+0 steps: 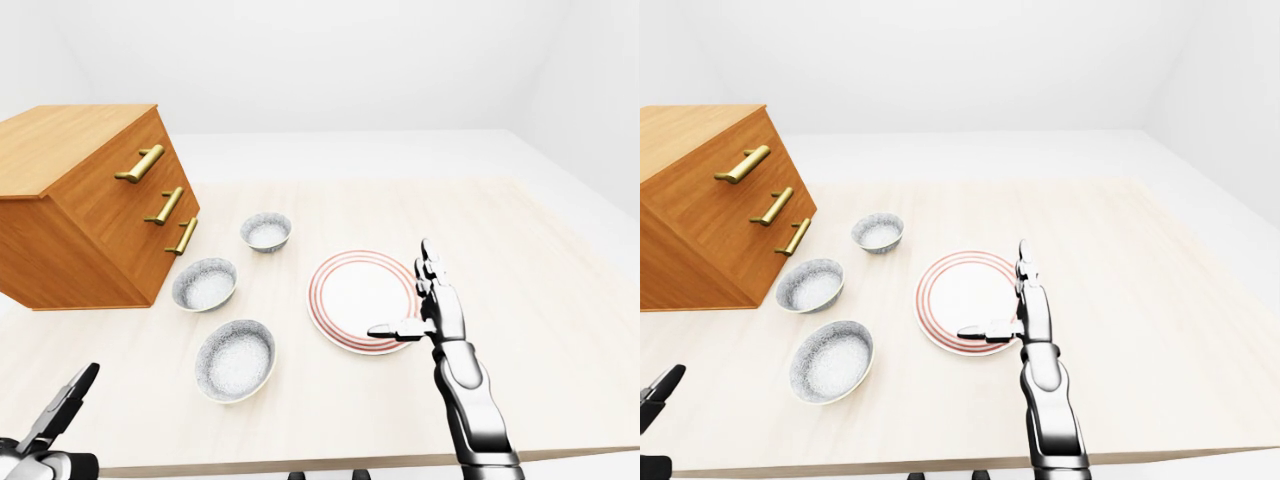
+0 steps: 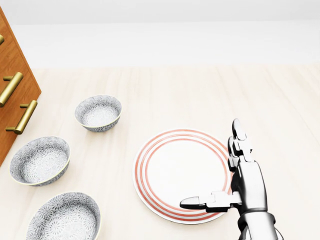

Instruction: Put the bowl at the front on the plate.

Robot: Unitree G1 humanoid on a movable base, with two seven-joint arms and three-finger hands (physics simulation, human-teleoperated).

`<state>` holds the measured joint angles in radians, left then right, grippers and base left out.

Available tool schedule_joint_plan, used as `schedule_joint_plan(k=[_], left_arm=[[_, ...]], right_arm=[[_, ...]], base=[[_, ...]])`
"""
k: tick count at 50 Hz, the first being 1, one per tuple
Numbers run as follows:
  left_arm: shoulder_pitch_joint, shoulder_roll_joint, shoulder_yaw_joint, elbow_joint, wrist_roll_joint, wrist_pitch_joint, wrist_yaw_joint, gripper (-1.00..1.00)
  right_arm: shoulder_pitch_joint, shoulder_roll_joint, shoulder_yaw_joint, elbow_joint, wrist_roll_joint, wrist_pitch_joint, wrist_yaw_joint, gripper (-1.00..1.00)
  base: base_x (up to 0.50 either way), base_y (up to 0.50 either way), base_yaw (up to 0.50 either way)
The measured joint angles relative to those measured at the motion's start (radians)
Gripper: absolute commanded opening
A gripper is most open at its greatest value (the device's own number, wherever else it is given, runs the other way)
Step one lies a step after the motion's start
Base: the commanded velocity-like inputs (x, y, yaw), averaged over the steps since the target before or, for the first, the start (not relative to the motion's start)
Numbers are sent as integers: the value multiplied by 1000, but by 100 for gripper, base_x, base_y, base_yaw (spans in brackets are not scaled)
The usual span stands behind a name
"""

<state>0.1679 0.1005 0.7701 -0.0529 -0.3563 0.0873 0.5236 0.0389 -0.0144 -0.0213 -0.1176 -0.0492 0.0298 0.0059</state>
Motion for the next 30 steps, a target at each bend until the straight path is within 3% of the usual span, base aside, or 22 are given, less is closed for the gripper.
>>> schedule_joint_plan(k=[4,15,24,30], left_arm=[[1,1,-3,5,0,0,0,100],[7,-2,-4,8,4,0,0,100],[7,-3,-6,12,8,0,0,100],[5,-2,-10,16,10,0,0,100]], right_arm=[[2,1,8,-57,-26,57,-6,100],[-40,-3,52,-227,-139,57,-1,100],[-95,-26,105,-286,-417,57,77,100],[-137,-25,152,-329,-680,57,217,100]], base=[[0,0,0],[0,0,0],[0,0,0],[0,0,0]])
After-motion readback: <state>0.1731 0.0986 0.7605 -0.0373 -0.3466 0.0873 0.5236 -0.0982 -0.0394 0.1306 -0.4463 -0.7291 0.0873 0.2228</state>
